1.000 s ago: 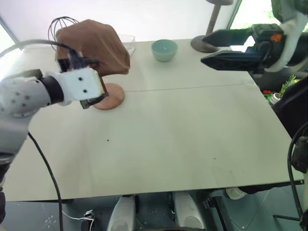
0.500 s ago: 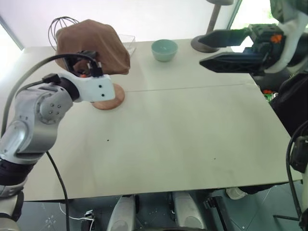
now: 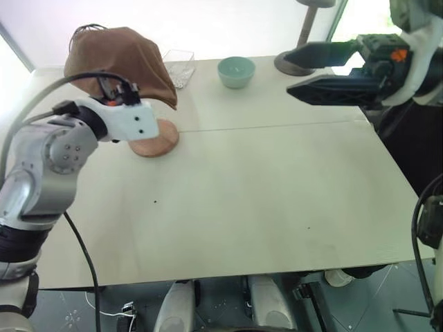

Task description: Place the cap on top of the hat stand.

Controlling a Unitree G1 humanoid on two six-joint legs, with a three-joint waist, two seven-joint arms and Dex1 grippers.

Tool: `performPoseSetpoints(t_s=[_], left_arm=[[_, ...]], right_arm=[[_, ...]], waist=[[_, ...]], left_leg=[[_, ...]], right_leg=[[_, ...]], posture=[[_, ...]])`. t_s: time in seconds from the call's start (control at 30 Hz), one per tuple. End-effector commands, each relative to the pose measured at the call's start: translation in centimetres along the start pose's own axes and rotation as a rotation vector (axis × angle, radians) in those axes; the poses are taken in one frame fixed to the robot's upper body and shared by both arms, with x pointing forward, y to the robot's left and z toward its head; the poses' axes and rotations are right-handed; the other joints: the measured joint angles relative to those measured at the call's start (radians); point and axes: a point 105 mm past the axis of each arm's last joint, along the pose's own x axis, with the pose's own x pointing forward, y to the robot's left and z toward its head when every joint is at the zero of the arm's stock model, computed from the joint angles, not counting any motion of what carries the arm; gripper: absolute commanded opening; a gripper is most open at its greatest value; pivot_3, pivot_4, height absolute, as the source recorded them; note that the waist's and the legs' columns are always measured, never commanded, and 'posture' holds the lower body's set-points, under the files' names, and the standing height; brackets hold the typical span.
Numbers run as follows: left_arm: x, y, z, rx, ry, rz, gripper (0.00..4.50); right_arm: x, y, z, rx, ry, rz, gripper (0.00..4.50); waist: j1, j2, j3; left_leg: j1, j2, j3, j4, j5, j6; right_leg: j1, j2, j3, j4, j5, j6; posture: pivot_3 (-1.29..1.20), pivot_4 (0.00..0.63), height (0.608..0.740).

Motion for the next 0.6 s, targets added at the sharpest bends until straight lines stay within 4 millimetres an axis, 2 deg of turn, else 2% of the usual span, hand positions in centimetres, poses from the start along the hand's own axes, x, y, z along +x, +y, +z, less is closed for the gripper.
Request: performPoseSetpoints(t_s=[0.03, 0.27, 0.43, 0.6], left_arm=[[-0.6, 3.2, 0.2, 0.022, -0.077, 0.152, 0.06], [-0.8, 4.4, 0.9, -0.010, -0.233, 0.221, 0.06], [-2.4, 6.0, 0.3, -0.065, -0.357, 0.328, 0.06], [-4.3, 6.4, -0.3, -0.040, -0.495, 0.370, 0.06]], right_arm=[[-0.2, 0.9, 0.9, -0.069, -0.026, 0.019, 4.50], [-0.1, 0.8, 0.8, -0.074, -0.028, 0.030, 4.50], [-0.2, 0.4, 0.9, -0.061, -0.028, 0.023, 4.50], [-0.4, 0.4, 0.6, -0.066, -0.009, 0.025, 4.50]], waist=[[0.001, 0.000, 0.000], [0.005, 0.000, 0.000], [0.002, 0.000, 0.000], [0.002, 0.000, 0.000]], left_leg=[[0.000, 0.000, 0.000, 0.000, 0.000, 0.000], [0.000, 0.000, 0.000, 0.001, 0.000, 0.000], [0.000, 0.000, 0.001, 0.001, 0.000, 0.000], [0.000, 0.000, 0.001, 0.001, 0.000, 0.000]], right_leg=[[0.000, 0.000, 0.000, 0.000, 0.000, 0.000], [0.000, 0.000, 0.000, 0.000, 0.001, 0.001], [0.000, 0.000, 0.001, 0.000, 0.001, 0.001], [0.000, 0.000, 0.001, 0.000, 0.001, 0.001]], posture=[[0.00, 0.150, 0.740], [0.00, 0.150, 0.740], [0.00, 0.150, 0.740], [0.00, 0.150, 0.740]])
